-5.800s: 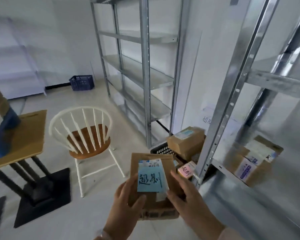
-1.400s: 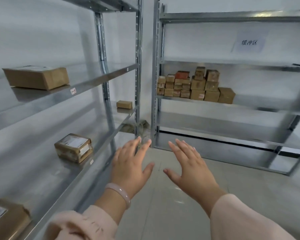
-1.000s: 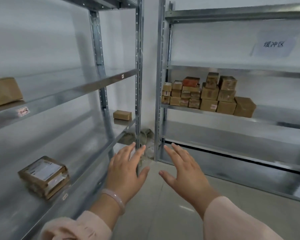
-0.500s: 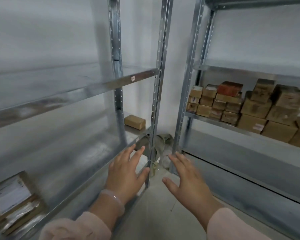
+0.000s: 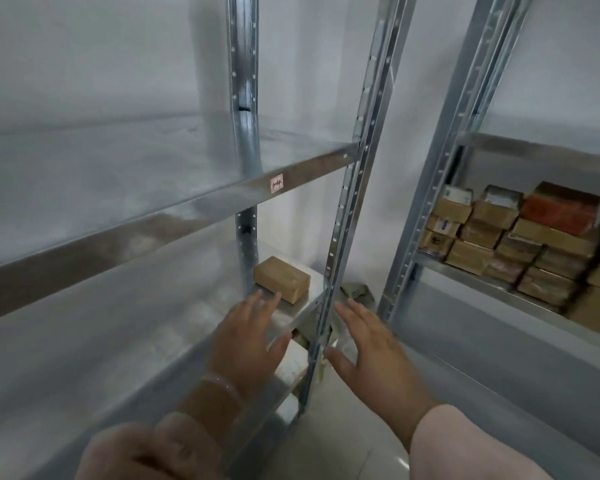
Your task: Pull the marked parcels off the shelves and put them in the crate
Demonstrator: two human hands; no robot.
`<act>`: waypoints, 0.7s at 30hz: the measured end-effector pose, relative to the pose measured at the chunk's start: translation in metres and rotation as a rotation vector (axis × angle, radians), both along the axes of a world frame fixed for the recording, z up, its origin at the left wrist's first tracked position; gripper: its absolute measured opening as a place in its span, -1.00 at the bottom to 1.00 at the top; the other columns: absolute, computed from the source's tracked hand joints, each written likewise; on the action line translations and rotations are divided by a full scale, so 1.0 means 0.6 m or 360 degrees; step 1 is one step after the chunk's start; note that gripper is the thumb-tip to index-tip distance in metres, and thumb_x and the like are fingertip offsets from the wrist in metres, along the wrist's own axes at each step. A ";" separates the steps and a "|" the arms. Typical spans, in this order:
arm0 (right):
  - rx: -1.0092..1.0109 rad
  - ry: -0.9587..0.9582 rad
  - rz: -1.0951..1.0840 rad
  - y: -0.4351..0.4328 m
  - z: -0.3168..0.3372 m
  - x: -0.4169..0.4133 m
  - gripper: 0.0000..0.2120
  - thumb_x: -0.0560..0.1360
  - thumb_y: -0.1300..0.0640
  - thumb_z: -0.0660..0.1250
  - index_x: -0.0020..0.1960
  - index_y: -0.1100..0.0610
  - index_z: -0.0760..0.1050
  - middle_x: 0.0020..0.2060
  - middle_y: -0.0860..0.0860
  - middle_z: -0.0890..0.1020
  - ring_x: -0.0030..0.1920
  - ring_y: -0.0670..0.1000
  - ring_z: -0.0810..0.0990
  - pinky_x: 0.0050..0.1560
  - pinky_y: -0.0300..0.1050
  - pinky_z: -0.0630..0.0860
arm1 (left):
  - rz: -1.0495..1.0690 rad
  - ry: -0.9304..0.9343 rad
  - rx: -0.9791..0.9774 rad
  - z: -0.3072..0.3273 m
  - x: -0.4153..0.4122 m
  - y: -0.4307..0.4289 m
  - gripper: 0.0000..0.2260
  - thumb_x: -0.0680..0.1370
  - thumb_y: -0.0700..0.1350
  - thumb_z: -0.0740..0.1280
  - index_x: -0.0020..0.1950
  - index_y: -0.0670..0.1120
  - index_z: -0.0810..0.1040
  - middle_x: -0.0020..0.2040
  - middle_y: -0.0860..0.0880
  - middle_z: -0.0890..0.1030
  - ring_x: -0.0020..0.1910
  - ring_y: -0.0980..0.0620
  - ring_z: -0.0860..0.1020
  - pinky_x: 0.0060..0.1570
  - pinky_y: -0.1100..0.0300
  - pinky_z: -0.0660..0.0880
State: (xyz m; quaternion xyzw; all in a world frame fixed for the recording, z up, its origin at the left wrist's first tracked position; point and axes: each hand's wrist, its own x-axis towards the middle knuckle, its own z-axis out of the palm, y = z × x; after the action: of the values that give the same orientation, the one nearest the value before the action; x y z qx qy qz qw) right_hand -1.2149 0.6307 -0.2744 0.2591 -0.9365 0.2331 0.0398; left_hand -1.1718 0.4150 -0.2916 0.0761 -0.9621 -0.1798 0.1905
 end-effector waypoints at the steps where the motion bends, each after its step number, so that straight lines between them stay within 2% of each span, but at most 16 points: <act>1: 0.0009 -0.0021 0.0019 -0.006 -0.003 -0.021 -0.32 0.52 -0.28 0.19 0.53 -0.24 -0.04 0.54 -0.19 0.04 0.52 -0.11 0.01 0.40 -0.19 -0.07 | 0.0021 0.0007 -0.0006 0.002 -0.024 -0.007 -0.43 0.49 0.22 0.22 0.43 -0.02 0.42 0.38 -0.13 0.48 0.33 -0.16 0.46 0.28 -0.08 0.40; 5: 0.0098 -0.0100 0.0084 -0.019 -0.026 -0.108 -0.35 0.54 -0.21 0.21 0.54 -0.17 0.01 0.55 -0.14 0.09 0.53 -0.07 0.04 0.41 -0.20 -0.08 | 0.0056 0.0001 -0.0024 -0.005 -0.095 -0.013 -0.46 0.48 0.21 0.21 0.32 -0.10 0.50 0.22 -0.15 0.60 0.16 -0.16 0.58 0.11 0.01 0.48; 8: 0.0110 -0.0137 0.0135 -0.042 -0.041 -0.180 -0.38 0.55 -0.16 0.23 0.54 -0.13 0.08 0.53 -0.10 0.16 0.52 -0.03 0.13 0.50 -0.08 0.04 | 0.0160 -0.0081 0.0052 -0.020 -0.135 -0.034 -0.48 0.46 0.12 0.35 0.34 -0.12 0.49 0.28 -0.18 0.56 0.23 -0.20 0.54 0.19 -0.05 0.46; 10: 0.0071 -0.0199 0.0207 -0.067 -0.054 -0.240 -0.39 0.55 -0.16 0.22 0.54 -0.14 0.09 0.53 -0.11 0.15 0.51 -0.02 0.14 0.50 0.02 0.14 | 0.0243 -0.0093 0.0122 -0.024 -0.166 -0.036 -0.48 0.45 0.12 0.35 0.33 -0.13 0.50 0.29 -0.18 0.55 0.24 -0.22 0.53 0.22 -0.05 0.43; 13: 0.0150 -0.0288 0.0392 -0.101 -0.074 -0.327 -0.42 0.60 -0.15 0.14 0.55 -0.13 0.03 0.55 -0.14 0.07 0.53 -0.05 0.03 0.52 -0.07 0.03 | 0.0294 -0.0004 0.0149 -0.033 -0.210 -0.029 -0.55 0.46 0.13 0.25 0.21 -0.12 0.57 0.16 -0.16 0.63 0.09 -0.19 0.62 0.13 0.09 0.42; 16: 0.0200 -0.0330 0.0568 -0.123 -0.095 -0.402 -0.45 0.62 -0.08 0.11 0.55 -0.07 0.05 0.55 -0.09 0.10 0.53 -0.07 0.03 0.51 -0.11 0.02 | 0.0497 -0.0024 0.0285 -0.029 -0.254 -0.011 -0.56 0.51 0.08 0.32 0.36 -0.04 0.45 0.32 -0.12 0.53 0.29 -0.13 0.50 0.28 0.12 0.37; 18: 0.0136 -0.0454 0.0657 -0.140 -0.101 -0.444 -0.46 0.61 -0.03 0.15 0.55 -0.04 0.09 0.54 -0.07 0.11 0.53 -0.04 0.07 0.50 -0.06 0.08 | 0.0591 0.0027 0.0258 -0.037 -0.283 0.000 -0.59 0.49 0.12 0.26 0.29 -0.02 0.44 0.18 -0.11 0.62 0.13 -0.08 0.61 0.10 0.16 0.53; 19: 0.0087 -0.0523 0.0691 -0.149 -0.103 -0.461 -0.45 0.60 0.00 0.17 0.55 -0.03 0.10 0.54 -0.05 0.13 0.52 -0.02 0.09 0.50 -0.06 0.09 | 0.0630 0.0010 0.0239 -0.046 -0.297 0.002 -0.58 0.49 0.12 0.25 0.31 -0.01 0.43 0.19 -0.10 0.62 0.12 -0.08 0.60 0.10 0.14 0.53; 21: 0.0036 -0.0578 0.0761 -0.169 -0.110 -0.483 -0.46 0.60 0.03 0.19 0.54 0.00 0.13 0.52 -0.02 0.19 0.50 -0.01 0.14 0.48 -0.13 0.09 | 0.0728 -0.0213 0.0460 -0.068 -0.322 0.004 -0.49 0.54 0.08 0.30 0.47 0.03 0.30 0.43 -0.08 0.41 0.37 -0.08 0.39 0.37 0.09 0.30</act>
State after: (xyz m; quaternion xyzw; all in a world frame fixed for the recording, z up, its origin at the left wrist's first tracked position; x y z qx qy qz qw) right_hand -1.5048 0.5296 -0.3406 0.4268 -0.8432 0.2678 -0.1872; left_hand -1.3652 0.4176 -0.3324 0.3294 -0.8947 -0.2620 0.1495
